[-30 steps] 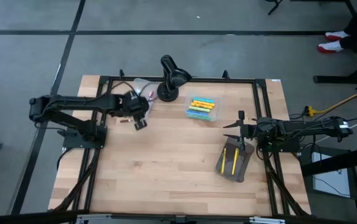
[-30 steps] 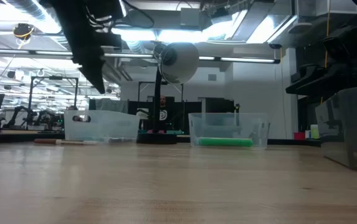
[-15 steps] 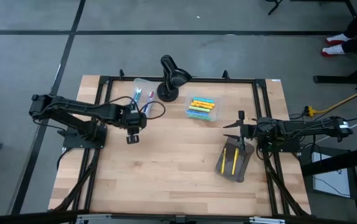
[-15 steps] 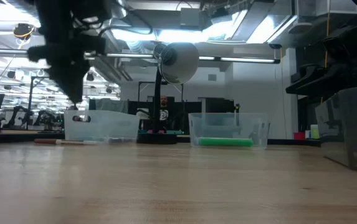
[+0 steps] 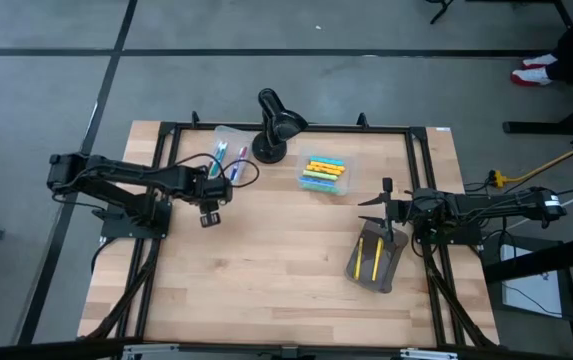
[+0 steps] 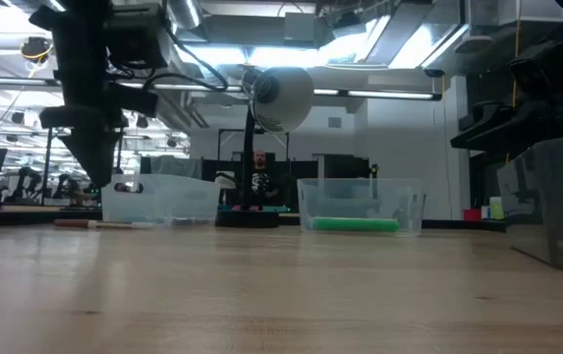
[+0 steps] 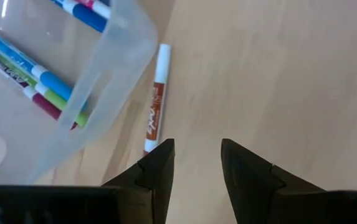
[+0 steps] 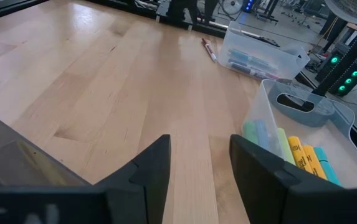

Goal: Pick & Place Markers
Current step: Put the brown marker pen into the left transparent bin

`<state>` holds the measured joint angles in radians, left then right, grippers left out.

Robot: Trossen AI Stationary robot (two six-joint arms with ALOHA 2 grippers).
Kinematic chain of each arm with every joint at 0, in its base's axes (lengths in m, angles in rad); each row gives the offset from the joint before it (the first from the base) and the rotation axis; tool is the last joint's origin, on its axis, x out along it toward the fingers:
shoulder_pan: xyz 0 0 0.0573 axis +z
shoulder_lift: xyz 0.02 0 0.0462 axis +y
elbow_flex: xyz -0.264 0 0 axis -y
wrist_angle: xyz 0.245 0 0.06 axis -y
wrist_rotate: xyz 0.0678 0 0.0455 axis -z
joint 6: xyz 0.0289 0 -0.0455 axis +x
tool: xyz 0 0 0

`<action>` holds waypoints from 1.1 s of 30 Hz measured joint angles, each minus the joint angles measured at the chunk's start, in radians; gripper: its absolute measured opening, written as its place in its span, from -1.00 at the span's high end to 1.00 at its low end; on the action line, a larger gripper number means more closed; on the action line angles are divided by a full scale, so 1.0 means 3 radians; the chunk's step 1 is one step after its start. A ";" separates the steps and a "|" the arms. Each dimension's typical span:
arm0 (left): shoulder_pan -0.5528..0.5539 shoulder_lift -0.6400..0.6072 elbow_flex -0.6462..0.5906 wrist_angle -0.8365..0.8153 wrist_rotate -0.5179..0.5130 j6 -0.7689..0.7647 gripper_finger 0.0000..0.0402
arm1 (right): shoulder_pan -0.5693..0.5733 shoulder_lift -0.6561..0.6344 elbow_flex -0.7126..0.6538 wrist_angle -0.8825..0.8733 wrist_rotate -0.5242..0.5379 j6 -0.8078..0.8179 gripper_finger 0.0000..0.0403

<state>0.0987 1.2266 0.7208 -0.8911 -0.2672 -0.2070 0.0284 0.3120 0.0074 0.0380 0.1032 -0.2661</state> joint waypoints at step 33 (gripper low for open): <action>0.0459 0.0207 -0.0200 0.0263 -0.0086 -0.0758 0.43 | 0.0000 0.0000 0.0000 0.0000 0.0000 -0.0001 0.19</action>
<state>0.2364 1.2888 0.6609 -0.8123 -0.2932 -0.4343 0.0284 0.3119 0.0074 0.0380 0.1032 -0.2664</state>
